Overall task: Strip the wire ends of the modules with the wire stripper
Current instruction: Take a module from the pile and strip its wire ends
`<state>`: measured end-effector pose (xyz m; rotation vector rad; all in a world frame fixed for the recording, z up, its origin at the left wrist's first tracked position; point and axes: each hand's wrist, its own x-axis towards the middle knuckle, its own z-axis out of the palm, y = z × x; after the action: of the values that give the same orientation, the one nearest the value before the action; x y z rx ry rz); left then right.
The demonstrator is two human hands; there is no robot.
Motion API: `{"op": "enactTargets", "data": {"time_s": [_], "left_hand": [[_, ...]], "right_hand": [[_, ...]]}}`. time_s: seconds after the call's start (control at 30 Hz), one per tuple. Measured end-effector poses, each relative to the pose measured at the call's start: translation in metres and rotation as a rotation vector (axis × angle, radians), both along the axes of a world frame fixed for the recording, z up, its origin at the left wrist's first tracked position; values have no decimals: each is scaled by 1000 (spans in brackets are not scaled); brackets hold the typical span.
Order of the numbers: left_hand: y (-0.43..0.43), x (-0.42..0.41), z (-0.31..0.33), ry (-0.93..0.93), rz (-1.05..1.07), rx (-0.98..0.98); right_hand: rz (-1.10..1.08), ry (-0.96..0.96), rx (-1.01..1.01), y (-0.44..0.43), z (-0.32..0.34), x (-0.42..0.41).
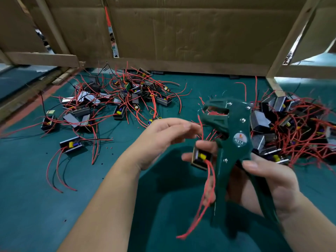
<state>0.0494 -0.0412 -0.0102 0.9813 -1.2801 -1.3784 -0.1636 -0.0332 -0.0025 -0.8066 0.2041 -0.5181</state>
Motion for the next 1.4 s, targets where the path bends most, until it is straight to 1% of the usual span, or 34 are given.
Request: {"op": "enactTargets", "data": {"time_s": [0.07, 0.1, 0.13, 0.23, 0.33, 0.4, 0.47, 0.53, 0.6, 0.67, 0.83, 0.9, 1.03, 1.27, 1.4], "left_hand": [[7, -4, -1, 78, -217, 24], [8, -6, -2, 92, -253, 27], [8, -8, -3, 98, -241, 32], [5, -14, -2, 153, -136, 12], [1, -16, 4, 209, 114, 15], [-2, -13, 7, 216, 239, 55], [-4, -11, 9, 187, 301, 79], [-3, -10, 10, 179, 297, 70], [0, -12, 10, 132, 257, 8], [2, -14, 8, 36, 242, -52], [4, -9, 8, -191, 301, -169], [5, -8, 10, -252, 307, -249], [6, -8, 12, -275, 282, -330], [9, -5, 15, -256, 246, -315], [8, -3, 14, -283, 254, -333]], "right_hand": [[26, 55, -11, 1, -3, 3], [39, 68, -17, 2, -4, 4], [50, 72, -26, 2, -5, 5], [19, 47, -15, 1, -5, 6], [-87, -7, 28, -1, -3, 5], [-200, 43, 65, -4, -2, 5], [-290, 122, 103, -7, -3, 5], [-282, 150, 151, -7, -5, 7], [-207, 153, 172, -5, -5, 9], [-124, 132, 164, -3, -4, 9], [63, -25, 160, -3, -2, 5], [88, -31, 154, -3, -2, 2], [63, 70, 96, -3, -7, 0], [102, 112, 73, -4, -8, -2], [63, 178, 41, -3, -7, -2]]}}
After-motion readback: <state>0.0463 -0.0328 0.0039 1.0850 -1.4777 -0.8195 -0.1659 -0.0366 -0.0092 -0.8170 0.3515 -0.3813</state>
